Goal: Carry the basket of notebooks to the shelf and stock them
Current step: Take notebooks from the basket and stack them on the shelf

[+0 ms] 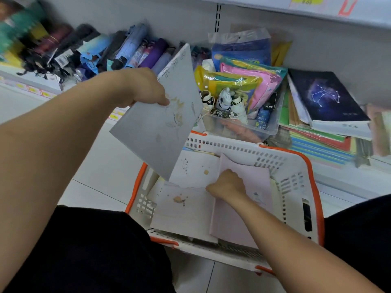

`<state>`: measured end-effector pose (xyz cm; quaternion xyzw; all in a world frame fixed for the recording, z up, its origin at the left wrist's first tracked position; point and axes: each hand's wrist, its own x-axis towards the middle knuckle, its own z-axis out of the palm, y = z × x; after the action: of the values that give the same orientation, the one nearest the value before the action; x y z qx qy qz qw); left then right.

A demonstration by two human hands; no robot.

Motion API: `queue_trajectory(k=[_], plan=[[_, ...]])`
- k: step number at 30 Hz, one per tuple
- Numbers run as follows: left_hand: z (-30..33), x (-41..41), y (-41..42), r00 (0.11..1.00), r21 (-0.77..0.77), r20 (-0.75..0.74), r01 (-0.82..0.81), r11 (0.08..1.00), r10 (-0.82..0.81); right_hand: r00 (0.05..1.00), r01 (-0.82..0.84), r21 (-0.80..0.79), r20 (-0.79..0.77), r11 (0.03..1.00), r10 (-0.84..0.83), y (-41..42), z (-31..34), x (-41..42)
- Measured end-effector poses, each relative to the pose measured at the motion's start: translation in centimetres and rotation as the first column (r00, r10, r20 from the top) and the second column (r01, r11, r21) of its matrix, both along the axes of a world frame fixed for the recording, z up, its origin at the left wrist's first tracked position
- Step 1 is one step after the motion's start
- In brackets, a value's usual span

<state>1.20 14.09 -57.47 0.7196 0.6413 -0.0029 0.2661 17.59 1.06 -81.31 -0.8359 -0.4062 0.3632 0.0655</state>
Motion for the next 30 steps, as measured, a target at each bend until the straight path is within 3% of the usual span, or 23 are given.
queue_trajectory(k=[5, 9, 11, 13, 17, 20, 25, 27, 30], plan=[[-0.3, 0.2, -0.1, 0.998, 0.006, -0.039, 0.044, 0.999, -0.044, 0.994, 0.031, 0.102, 0.101, 0.994, -0.041, 0.1, 1.2, 1.8], [-0.7, 0.3, 0.1, 0.999, -0.065, -0.012, 0.050, 0.997, -0.051, 0.985, 0.140, 0.254, 0.061, 0.957, -0.160, 0.9, 7.1, 6.2], [-0.5, 0.6, 0.1, 0.999, -0.095, 0.036, 0.039, 0.995, -0.035, 0.985, 0.170, 0.396, -0.033, 0.902, -0.172, 1.5, 12.0, 7.0], [-0.2, 1.1, -0.1, 0.995, -0.132, 0.097, 0.039, 0.990, -0.027, 0.960, 0.257, 0.509, -0.230, 0.821, -0.159, 1.9, 16.8, 6.2], [0.2, 1.9, -0.3, 0.955, -0.206, 0.296, 0.048, 0.977, 0.015, 0.817, 0.413, 0.548, -0.576, 0.727, -0.030, 4.9, 22.2, 2.5], [0.2, 2.2, -0.1, 0.879, -0.197, 0.475, 0.061, 0.979, 0.040, 0.854, 0.384, 0.652, -0.521, 0.653, 0.018, 7.6, 23.4, 0.0], [1.0, 1.8, -0.7, 0.856, -0.088, 0.509, -0.057, 0.994, 0.094, 0.950, 0.239, 0.820, -0.309, 0.520, 0.050, 9.9, 24.8, -2.2], [1.5, 1.2, -1.3, 0.803, -0.154, 0.588, -0.007, 0.988, 0.098, 0.955, 0.220, 0.827, -0.291, 0.517, 0.059, 10.6, 25.1, -2.4], [1.6, 0.1, -1.3, 0.720, -0.227, 0.689, 0.107, 0.968, 0.082, 0.913, 0.297, 0.765, -0.403, 0.571, 0.066, 11.3, 24.8, -2.7]])
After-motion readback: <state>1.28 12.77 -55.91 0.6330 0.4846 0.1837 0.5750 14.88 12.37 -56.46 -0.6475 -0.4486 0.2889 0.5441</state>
